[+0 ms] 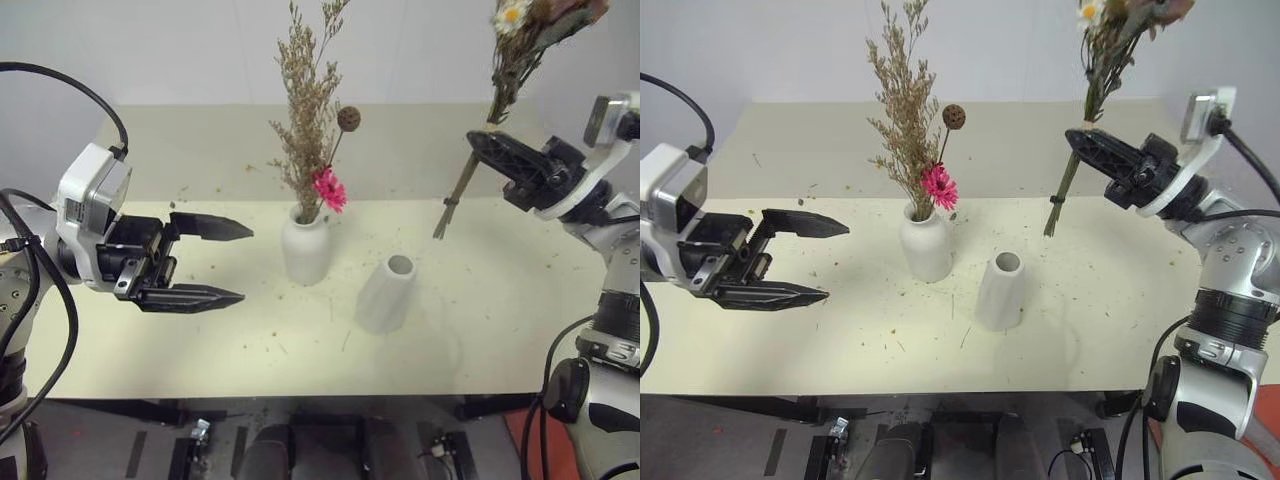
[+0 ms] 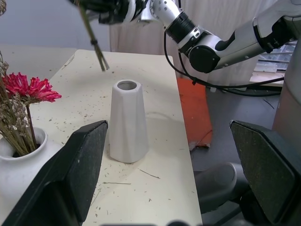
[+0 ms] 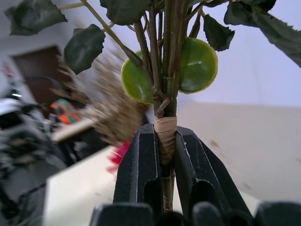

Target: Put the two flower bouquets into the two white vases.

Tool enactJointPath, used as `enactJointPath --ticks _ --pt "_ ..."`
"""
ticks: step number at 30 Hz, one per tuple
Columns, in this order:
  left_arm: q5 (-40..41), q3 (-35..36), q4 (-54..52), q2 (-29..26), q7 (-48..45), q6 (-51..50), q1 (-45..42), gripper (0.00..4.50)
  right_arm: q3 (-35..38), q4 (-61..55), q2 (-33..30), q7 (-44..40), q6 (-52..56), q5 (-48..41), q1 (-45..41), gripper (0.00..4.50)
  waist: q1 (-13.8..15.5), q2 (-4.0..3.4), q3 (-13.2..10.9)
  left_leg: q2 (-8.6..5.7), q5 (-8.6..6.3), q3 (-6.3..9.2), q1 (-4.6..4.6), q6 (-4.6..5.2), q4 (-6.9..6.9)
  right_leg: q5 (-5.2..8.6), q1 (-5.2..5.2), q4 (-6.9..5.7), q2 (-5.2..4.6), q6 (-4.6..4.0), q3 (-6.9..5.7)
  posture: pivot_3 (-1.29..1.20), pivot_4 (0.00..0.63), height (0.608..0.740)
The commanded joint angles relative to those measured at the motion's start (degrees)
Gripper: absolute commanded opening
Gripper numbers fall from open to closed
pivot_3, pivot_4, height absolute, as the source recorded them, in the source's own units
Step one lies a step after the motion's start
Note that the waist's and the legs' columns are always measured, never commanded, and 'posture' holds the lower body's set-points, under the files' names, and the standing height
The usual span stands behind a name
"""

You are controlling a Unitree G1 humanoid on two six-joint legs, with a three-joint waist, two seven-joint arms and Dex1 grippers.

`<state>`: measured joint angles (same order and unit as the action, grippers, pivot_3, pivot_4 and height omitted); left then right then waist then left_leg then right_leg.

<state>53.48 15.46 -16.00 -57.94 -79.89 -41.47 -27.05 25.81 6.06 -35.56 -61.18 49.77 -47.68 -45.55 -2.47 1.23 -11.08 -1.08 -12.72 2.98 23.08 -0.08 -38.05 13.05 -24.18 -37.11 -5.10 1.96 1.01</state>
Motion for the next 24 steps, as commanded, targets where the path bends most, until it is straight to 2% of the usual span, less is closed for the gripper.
enactJointPath --ticks 1,12,24 --pt "-0.22 0.15 0.16 -0.44 -0.61 1.08 -1.13 4.50 1.69 -5.39 -0.13 0.09 0.85 -5.61 1.69 0.24 0.05 0.00 0.00 0.00 0.00 0.00 0.00 0.00 0.00 0.00 0.00 0.00 0.00 0.00 0.00 0.00 0.150 0.740" --pt "-1.45 -1.87 2.03 -0.40 -1.97 1.31 -3.65 4.50 -3.49 -13.69 3.90 2.28 -3.64 -7.33 5.46 0.24 0.04 0.00 0.00 0.00 0.00 0.00 0.00 0.00 0.00 0.00 -0.02 -0.02 0.01 0.00 0.00 0.00 0.150 0.740" --pt "-1.67 -1.65 1.71 -0.53 -1.86 1.11 -3.45 4.50 -5.94 -12.63 2.95 1.36 -6.77 -7.14 5.53 0.24 0.07 0.00 0.00 0.01 0.00 0.00 -0.01 0.00 0.00 0.00 -0.01 -0.02 0.02 0.00 0.00 0.00 0.150 0.740"
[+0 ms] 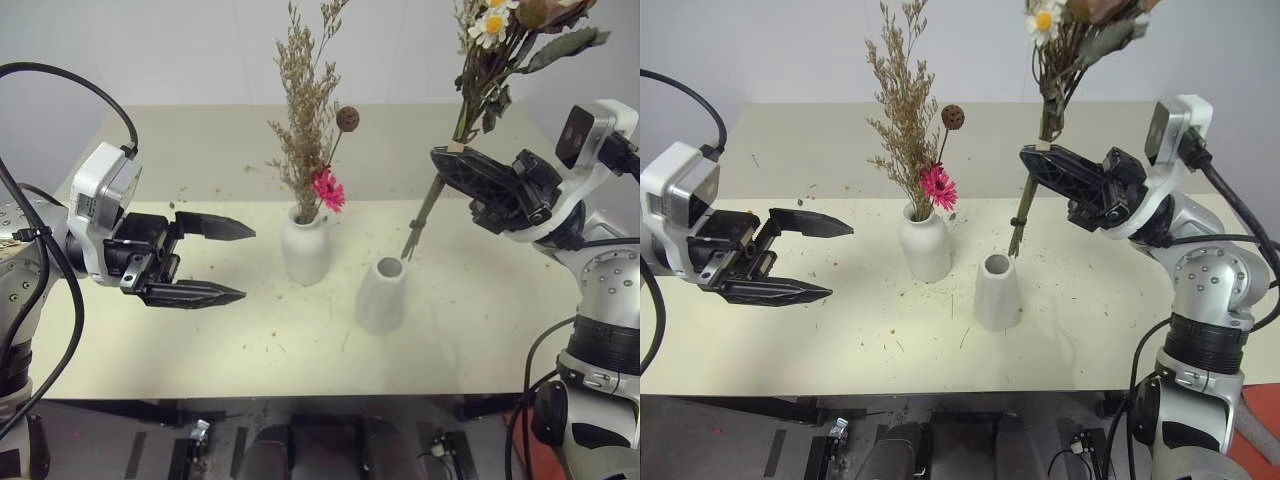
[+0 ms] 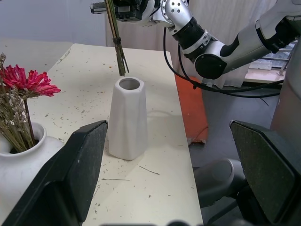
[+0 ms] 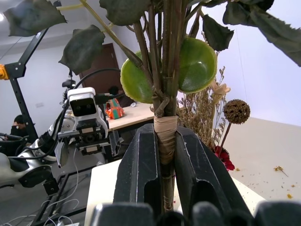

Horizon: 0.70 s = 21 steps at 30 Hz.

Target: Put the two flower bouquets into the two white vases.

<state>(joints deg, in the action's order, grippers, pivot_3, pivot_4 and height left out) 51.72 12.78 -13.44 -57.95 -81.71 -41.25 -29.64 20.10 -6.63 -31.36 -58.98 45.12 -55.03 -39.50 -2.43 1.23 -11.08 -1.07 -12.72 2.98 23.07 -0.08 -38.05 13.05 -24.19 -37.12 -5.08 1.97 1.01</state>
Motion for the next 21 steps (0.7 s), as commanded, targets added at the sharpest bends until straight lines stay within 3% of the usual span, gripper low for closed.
enactJointPath --ticks 1,12,21 --pt "0.09 1.01 -0.95 -0.44 0.07 0.93 -0.77 4.50 -0.36 0.67 -1.68 -1.20 -2.57 0.64 -0.65 0.24 0.03 0.00 0.00 0.00 0.00 0.00 0.00 0.00 0.00 0.00 0.00 0.00 0.00 0.00 0.00 0.00 0.150 0.740" --pt "0.05 0.63 -1.27 0.32 0.38 1.05 -0.40 4.50 -0.51 4.36 -4.61 -2.66 -5.77 1.69 -3.32 0.24 0.02 0.00 0.00 0.00 0.00 0.00 0.02 0.00 0.00 0.00 -0.01 0.01 0.00 0.00 0.00 0.00 0.150 0.740" --pt "0.22 0.98 -1.74 0.39 0.79 0.91 0.22 4.50 -1.12 2.24 -3.97 -3.29 -2.73 -3.02 -3.92 0.24 0.02 0.00 0.00 0.00 0.00 0.00 0.02 0.00 0.00 0.00 -0.01 0.01 0.00 0.00 0.00 0.00 0.150 0.740"
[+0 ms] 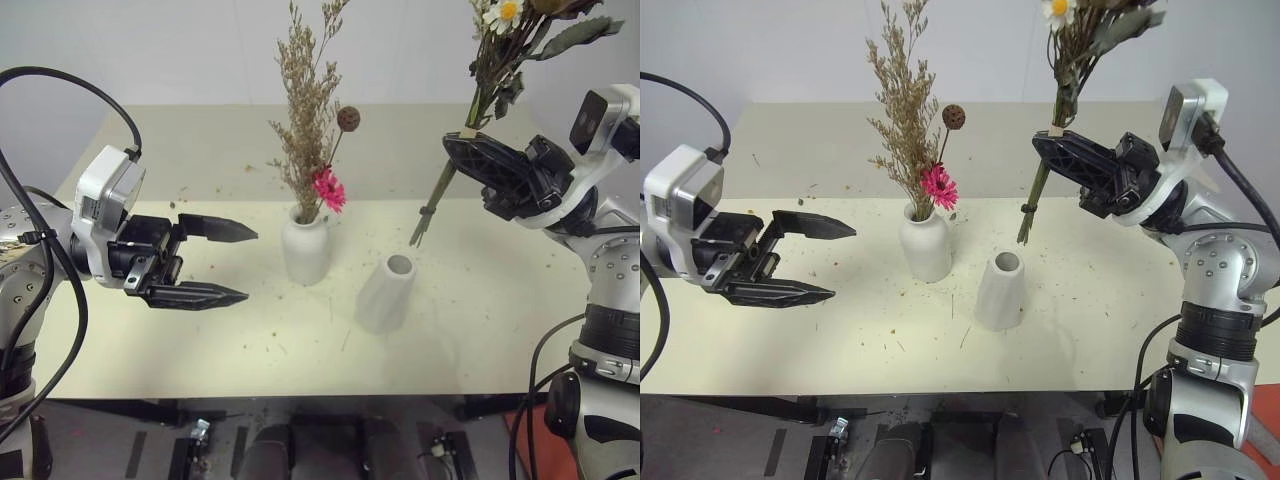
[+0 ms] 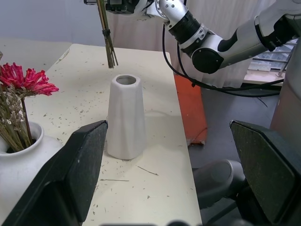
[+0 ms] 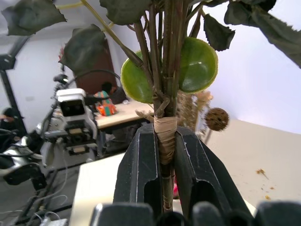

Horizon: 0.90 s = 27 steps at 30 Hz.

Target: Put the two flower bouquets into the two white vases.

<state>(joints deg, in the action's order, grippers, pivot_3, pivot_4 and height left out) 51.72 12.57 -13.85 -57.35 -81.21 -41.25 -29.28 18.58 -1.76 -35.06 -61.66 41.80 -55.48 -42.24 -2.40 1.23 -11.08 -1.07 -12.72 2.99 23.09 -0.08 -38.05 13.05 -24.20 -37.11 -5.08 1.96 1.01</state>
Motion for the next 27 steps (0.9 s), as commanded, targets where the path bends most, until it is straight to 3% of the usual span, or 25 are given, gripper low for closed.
enactJointPath --ticks 1,11,27 --pt "0.29 1.29 -1.47 -0.23 0.39 0.87 0.01 4.50 0.02 -3.12 -0.14 -0.72 0.91 -2.94 -0.81 0.24 -0.01 0.00 0.00 0.00 0.00 0.00 0.00 0.00 0.00 0.00 0.00 0.00 0.00 0.00 0.00 0.00 0.150 0.740" --pt "0.55 1.91 -2.03 -0.68 1.06 0.77 0.69 4.50 -4.98 -5.73 1.40 -0.97 -0.25 -0.73 3.57 0.24 0.07 0.00 0.00 0.00 0.00 0.00 -0.01 0.00 0.00 0.00 0.01 0.00 0.00 0.00 0.00 0.00 0.150 0.740" --pt "0.59 1.91 -2.07 -0.88 1.11 0.69 0.63 4.50 -4.97 -4.33 1.01 -1.47 -1.12 0.68 4.71 0.24 0.08 0.00 0.00 0.00 0.00 0.00 -0.01 0.00 0.00 0.00 0.00 0.00 0.00 0.00 0.00 0.00 0.150 0.740"
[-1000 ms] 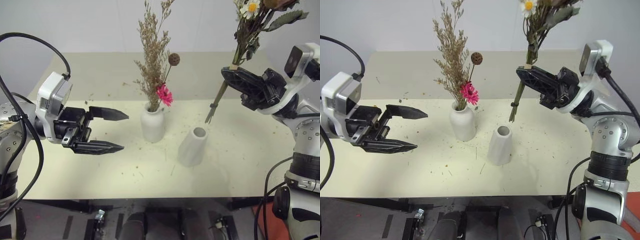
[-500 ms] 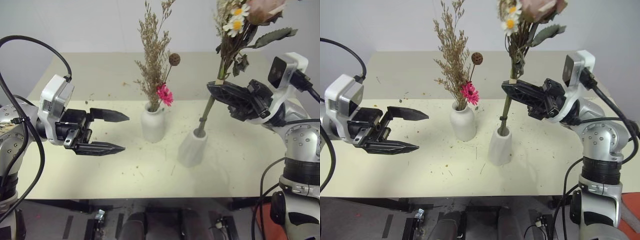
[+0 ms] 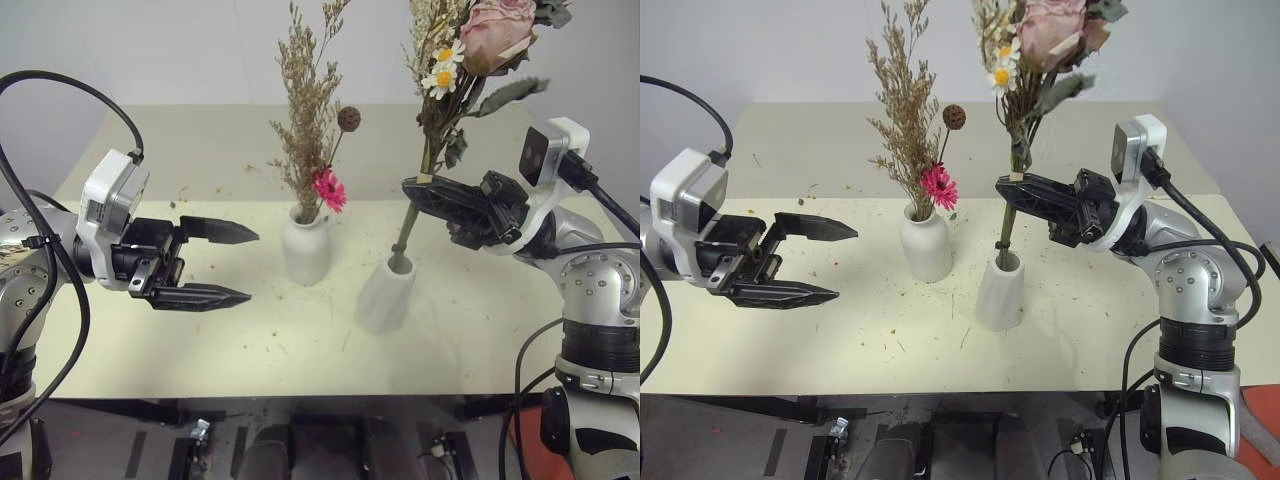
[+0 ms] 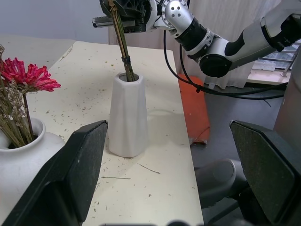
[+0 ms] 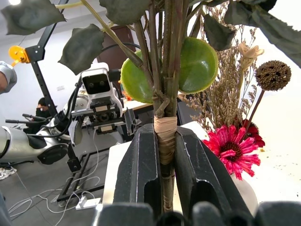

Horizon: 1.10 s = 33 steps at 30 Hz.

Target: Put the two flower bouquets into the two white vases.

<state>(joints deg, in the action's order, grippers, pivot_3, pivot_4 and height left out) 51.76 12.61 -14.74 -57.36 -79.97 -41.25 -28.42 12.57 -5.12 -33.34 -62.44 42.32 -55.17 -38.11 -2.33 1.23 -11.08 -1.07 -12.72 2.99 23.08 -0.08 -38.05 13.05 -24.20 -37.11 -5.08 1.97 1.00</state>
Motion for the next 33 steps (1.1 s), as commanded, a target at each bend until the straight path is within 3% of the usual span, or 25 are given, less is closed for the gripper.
enactJointPath --ticks 1,23,33 --pt "0.61 1.88 -1.28 -0.85 -0.12 0.64 -0.16 4.50 0.82 -0.99 -0.77 -0.97 -2.01 0.80 1.22 0.24 0.03 0.00 0.00 0.00 0.00 0.00 0.00 0.00 0.00 0.00 0.00 0.00 0.00 0.00 0.00 0.00 0.150 0.740" --pt "0.76 1.85 -1.24 -1.28 -0.23 0.26 -0.15 4.50 -3.90 -1.22 -0.16 -5.15 -11.38 11.48 9.79 0.24 0.04 0.00 0.00 0.00 0.00 0.00 -0.02 0.00 0.00 0.00 0.01 -0.01 0.01 0.00 0.00 0.00 0.150 0.740" --pt "0.77 1.56 -1.08 -1.34 -0.35 0.24 -0.27 4.50 -2.82 -1.82 -2.43 -6.47 -11.92 11.12 10.93 3.38 0.09 0.00 0.00 0.00 0.00 0.00 -0.02 0.00 0.00 0.00 0.02 0.00 0.00 0.00 0.00 0.00 0.150 0.740"
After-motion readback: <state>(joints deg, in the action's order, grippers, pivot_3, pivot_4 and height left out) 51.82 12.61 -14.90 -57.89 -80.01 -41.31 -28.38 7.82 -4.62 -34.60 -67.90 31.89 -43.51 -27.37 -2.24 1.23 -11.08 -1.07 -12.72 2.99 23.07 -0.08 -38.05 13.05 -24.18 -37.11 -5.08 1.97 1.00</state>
